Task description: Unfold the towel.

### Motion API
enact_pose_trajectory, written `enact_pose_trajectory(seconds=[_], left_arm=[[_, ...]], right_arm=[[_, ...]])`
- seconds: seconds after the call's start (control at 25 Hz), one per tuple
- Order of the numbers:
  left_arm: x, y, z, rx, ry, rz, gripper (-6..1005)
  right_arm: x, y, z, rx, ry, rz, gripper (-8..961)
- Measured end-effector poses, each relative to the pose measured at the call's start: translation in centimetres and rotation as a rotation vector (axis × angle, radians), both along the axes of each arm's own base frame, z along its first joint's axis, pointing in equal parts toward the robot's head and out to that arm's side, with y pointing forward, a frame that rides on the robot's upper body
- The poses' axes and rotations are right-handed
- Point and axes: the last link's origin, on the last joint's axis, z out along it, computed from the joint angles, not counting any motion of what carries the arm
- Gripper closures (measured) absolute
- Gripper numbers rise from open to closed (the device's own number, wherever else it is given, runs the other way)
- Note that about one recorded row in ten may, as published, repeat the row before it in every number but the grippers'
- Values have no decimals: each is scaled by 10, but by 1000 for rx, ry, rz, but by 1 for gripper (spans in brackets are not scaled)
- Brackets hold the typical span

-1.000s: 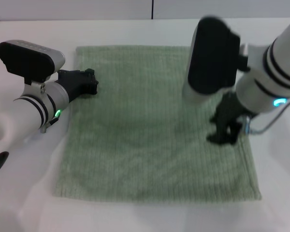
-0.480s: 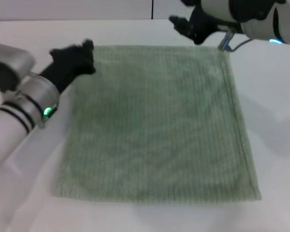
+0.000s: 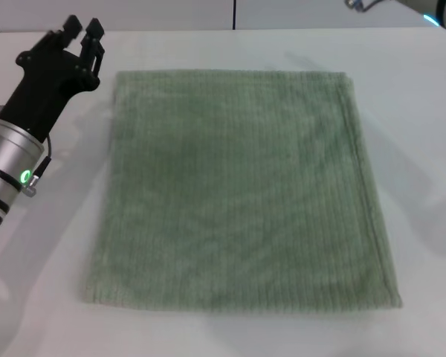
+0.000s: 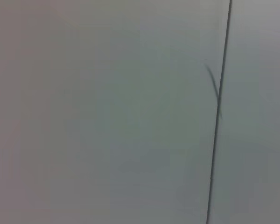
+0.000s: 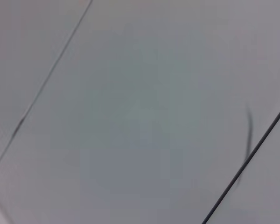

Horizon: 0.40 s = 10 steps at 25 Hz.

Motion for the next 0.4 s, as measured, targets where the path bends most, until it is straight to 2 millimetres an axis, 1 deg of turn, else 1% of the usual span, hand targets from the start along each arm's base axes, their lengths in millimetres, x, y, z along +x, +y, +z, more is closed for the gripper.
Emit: enact_pose_trajectory(seconds=[0.12,0.16,0.2,0.24,0.36,0.4], left_arm=[[0,-2,3,14,-6,-9,864],[-3,-4,9,44,-13,-14,856],[-5,-4,13,63,-19,-13,817],[-5,-4,13,63,-19,-13,778],[-7,-4,15,75,-22,-12,662],[-7,-4,15,75,-22,-12,662]], right_arm=[[-3,2,-3,29,12,35,568],[-4,3,-7,70,28,76,533],[-4,3,-7,70,28,76,498],[-3,2,-8,102,37,100,463],[12,-1,-15,208,74,161,359],[19,-2,-16,250,105,180,359]])
